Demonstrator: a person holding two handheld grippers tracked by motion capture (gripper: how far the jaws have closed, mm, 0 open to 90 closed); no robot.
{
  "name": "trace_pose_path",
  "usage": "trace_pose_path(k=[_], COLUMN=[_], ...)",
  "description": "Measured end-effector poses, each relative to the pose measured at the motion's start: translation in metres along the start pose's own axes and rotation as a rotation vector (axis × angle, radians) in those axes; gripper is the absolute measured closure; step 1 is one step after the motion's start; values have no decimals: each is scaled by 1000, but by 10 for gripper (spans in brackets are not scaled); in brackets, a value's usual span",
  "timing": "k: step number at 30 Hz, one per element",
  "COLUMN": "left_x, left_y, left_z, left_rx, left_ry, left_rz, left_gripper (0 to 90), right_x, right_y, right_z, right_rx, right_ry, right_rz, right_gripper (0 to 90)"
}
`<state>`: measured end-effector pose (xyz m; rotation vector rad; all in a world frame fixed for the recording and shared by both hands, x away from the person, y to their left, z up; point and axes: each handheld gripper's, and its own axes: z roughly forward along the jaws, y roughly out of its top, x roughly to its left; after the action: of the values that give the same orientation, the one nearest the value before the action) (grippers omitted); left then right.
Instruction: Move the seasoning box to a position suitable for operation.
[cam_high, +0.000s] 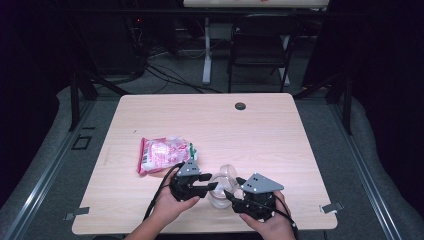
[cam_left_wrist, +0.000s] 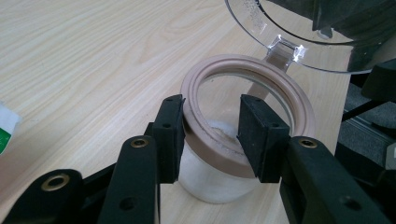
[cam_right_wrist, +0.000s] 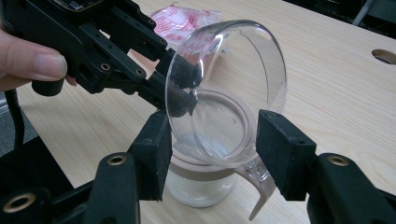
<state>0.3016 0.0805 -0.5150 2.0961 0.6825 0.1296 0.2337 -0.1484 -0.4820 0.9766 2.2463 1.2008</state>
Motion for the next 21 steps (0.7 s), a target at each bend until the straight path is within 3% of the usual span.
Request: trace_pose_path(k=[21], left_x=[0], left_y=[0], left_z=[0], left_rx=[-3], left_ry=[-1], left_rz=[3], left_gripper=[612], right_x=[-12], right_y=[-7], right_z=[-19], right_rx=[-43], right_ry=[15], right_rz=[69], right_gripper=[550])
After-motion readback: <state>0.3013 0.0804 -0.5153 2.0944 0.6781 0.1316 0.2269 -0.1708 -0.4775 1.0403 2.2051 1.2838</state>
